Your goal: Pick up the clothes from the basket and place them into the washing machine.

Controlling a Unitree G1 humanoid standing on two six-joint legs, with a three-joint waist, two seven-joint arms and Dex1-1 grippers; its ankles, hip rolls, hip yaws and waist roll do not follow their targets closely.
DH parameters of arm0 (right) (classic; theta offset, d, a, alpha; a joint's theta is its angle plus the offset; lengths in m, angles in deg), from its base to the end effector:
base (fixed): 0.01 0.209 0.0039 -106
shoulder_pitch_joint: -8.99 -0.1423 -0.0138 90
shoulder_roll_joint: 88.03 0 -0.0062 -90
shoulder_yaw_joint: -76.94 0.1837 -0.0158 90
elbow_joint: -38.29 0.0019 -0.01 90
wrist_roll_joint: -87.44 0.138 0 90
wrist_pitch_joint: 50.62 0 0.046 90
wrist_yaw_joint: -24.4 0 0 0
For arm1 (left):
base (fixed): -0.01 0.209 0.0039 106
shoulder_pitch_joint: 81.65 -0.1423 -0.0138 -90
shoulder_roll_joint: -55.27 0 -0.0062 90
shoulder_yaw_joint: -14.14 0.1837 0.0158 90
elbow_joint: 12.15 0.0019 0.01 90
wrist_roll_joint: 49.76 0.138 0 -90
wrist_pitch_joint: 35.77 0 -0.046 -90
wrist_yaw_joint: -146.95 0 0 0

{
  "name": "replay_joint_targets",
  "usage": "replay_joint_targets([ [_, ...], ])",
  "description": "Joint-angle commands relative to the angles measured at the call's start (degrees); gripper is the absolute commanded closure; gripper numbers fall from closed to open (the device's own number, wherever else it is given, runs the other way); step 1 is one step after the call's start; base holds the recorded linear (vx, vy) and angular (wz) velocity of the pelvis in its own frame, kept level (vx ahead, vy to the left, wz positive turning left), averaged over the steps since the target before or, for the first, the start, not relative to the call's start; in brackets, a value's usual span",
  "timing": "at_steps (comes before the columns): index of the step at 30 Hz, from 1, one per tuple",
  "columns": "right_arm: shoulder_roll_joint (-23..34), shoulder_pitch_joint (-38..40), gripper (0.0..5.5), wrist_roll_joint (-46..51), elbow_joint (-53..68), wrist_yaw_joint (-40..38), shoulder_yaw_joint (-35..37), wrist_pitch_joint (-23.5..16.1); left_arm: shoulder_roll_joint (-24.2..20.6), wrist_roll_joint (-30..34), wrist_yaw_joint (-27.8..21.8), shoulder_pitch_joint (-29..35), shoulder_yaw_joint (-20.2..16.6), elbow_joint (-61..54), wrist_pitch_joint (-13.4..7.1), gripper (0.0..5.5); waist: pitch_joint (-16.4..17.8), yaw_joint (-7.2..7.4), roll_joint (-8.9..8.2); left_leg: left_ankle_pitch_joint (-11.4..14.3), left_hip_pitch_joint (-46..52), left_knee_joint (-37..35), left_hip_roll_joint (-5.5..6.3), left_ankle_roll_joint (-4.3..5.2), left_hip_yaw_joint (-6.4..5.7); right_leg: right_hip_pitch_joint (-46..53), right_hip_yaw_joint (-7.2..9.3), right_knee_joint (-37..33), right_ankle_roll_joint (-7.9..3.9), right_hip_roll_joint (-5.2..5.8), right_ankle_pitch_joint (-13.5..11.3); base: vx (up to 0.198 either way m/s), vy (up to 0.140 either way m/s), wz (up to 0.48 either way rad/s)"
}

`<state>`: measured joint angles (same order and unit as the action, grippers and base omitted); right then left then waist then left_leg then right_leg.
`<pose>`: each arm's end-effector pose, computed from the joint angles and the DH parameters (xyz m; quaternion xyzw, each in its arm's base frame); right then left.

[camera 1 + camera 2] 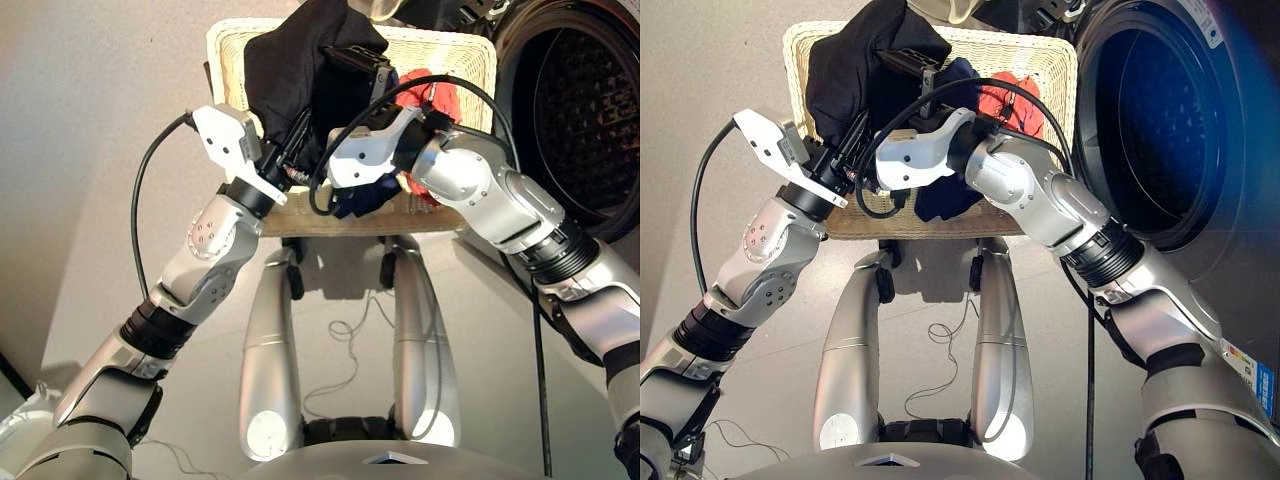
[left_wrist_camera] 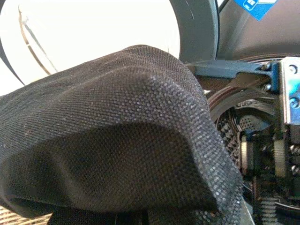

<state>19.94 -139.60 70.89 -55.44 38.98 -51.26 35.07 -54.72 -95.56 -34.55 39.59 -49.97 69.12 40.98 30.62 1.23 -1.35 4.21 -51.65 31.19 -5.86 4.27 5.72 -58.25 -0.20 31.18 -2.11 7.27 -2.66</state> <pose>0.2922 -0.0885 0.2424 -0.5609 -0.3446 0.3075 0.6871 0.2560 0.1427 0.1812 -0.0652 -0.2640 -0.3131 0.9099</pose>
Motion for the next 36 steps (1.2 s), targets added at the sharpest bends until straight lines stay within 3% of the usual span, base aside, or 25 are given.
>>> replay_joint_targets([
  [1,-2.6,-2.8,0.0,2.7,-0.2,1.8,-3.9,-2.4,1.9,0.2,-1.9,1.2,0.6,-12.1,-2.7,5.5,-0.8,0.15,4.55,-3.1,-1.5,-2.4,0.13,0.79,-1.55,1.4,-1.55,2.9,-3.53,-0.02,5.9,0.0,0.0,0.0],
  [15,-5.9,-1.2,0.0,1.3,-11.7,4.5,-10.6,-2.0,1.8,0.8,-2.2,3.1,1.0,-12.4,-3.1,5.5,-0.8,-0.63,5.36,-3.0,-2.5,-1.8,0.65,1.01,-2.18,1.0,-1.16,3.9,-3.68,0.5,6.4,0.0,0.0,0.0],
  [16,-6.1,-1.0,0.43,1.5,-11.7,4.5,-10.6,-2.0,1.7,0.8,-2.2,3.0,0.9,-12.5,-3.2,5.5,-0.8,-0.68,5.36,-3.0,-2.6,-1.8,0.69,1.0,-2.17,0.9,-1.19,4.0,-3.68,0.5,6.5,0.0,0.0,0.0],
  [17,-6.1,-0.9,0.39,1.7,-11.7,4.5,-10.7,-2.1,1.6,0.7,-2.2,3.0,0.8,-12.6,-3.2,5.5,-0.8,-0.67,5.39,-3.0,-2.6,-1.8,0.72,0.99,-2.15,0.9,-1.17,4.1,-3.68,0.5,6.5,0.0,0.0,0.0],
  [18,-6.3,-0.8,0.0,1.8,-11.6,4.7,-10.8,-2.1,1.6,0.5,-2.3,3.1,0.9,-12.7,-3.2,5.5,-0.8,-0.68,5.41,-3.0,-2.5,-1.9,0.78,0.96,-2.18,1.0,-1.22,4.1,-3.68,0.47,6.6,0.0,0.0,0.0],
  [23,-6.4,-0.8,0.0,2.2,-11.9,5.0,-11.1,-2.2,1.7,0.6,-2.2,3.3,1.4,-12.3,-3.2,5.5,-0.8,-0.74,5.43,-3.0,-2.4,-2.0,0.79,0.84,-2.16,1.1,-1.25,4.0,-3.74,0.56,6.6,0.0,0.0,0.0],
  [24,-6.2,-0.9,1.7,2.0,-11.8,4.5,-11.1,-2.4,1.5,0.7,-2.1,3.2,1.3,-12.3,-3.2,5.5,-0.8,-0.81,5.48,-3.0,-2.4,-2.0,0.81,0.83,-2.2,1.1,-1.27,4.0,-3.74,0.52,6.6,0.0,0.0,0.0],
  [26,-6.1,-1.0,3.9,1.7,-11.6,4.4,-11.1,-2.5,1.5,0.6,-2.1,3.1,1.3,-12.4,-3.2,5.5,-0.8,-0.81,5.53,-3.0,-2.4,-2.0,0.78,0.8,-2.18,1.0,-1.28,4.1,-3.74,0.51,6.6,0.0,0.0,0.0],
  [27,-6.1,-0.9,5.5,1.6,-11.8,4.4,-11.1,-2.5,1.5,0.8,-2.0,2.9,1.2,-12.4,-3.2,5.5,-0.8,-0.81,5.58,-3.0,-2.4,-1.9,0.78,0.78,-2.2,1.0,-1.28,4.1,-3.73,0.53,6.7,0.0,0.0,0.0],
  [30,-6.3,-0.6,5.5,1.0,-12.2,4.2,-11.1,-2.6,1.6,1.1,-1.8,2.7,1.2,-12.2,-3.2,5.5,-0.8,-0.83,5.66,-3.0,-2.4,-2.0,0.77,0.78,-2.19,1.0,-1.26,4.2,-3.75,0.62,6.7,0.0,0.0,0.0],
  [31,-6.2,-0.5,5.5,0.6,-12.6,3.9,-11.1,-2.6,1.7,1.2,-1.7,2.7,1.2,-12.0,-3.2,3.99,-0.8,-0.88,5.72,-3.0,-2.4,-2.0,0.79,0.79,-2.11,1.0,-1.27,4.2,-3.73,0.6,6.8,0.0,0.0,0.0],
  [32,-6.3,-0.4,5.5,0.4,-12.8,3.8,-11.2,-2.6,1.8,1.2,-1.6,2.7,1.2,-12.0,-3.1,3.21,-0.8,-0.87,5.77,-3.0,-2.4,-1.9,0.8,0.79,-2.07,1.0,-1.28,4.3,-3.74,0.6,6.8,0.0,0.0,0.0],
  [33,-6.3,-0.3,5.5,-0.1,-12.9,3.7,-11.2,-2.6,1.8,1.3,-1.4,2.7,1.2,-12.0,-3.2,2.85,-0.8,-0.87,5.83,-3.0,-2.4,-2.0,0.78,0.77,-2.05,1.0,-1.26,4.3,-3.74,0.59,6.8,0.0,0.0,0.0],
  [34,-6.4,-0.2,5.5,-0.5,-13.0,3.4,-11.1,-2.8,1.8,1.4,-1.3,2.7,1.2,-11.9,-3.2,0.0,-0.8,-0.9,5.85,-3.0,-2.4,-2.0,0.83,0.74,-2.09,1.0,-1.3,4.2,-3.76,0.56,6.7,0.0,0.0,0.0],
  [36,-6.5,0.0,5.5,-0.8,-13.2,3.1,-11.0,-2.8,1.8,1.4,-1.2,2.6,1.2,-11.6,-3.0,0.0,-0.8,-0.87,5.93,-2.9,-2.2,-2.1,0.85,0.7,-2.01,1.1,-1.3,4.0,-3.76,0.59,6.7,0.0,0.0,0.0],
])
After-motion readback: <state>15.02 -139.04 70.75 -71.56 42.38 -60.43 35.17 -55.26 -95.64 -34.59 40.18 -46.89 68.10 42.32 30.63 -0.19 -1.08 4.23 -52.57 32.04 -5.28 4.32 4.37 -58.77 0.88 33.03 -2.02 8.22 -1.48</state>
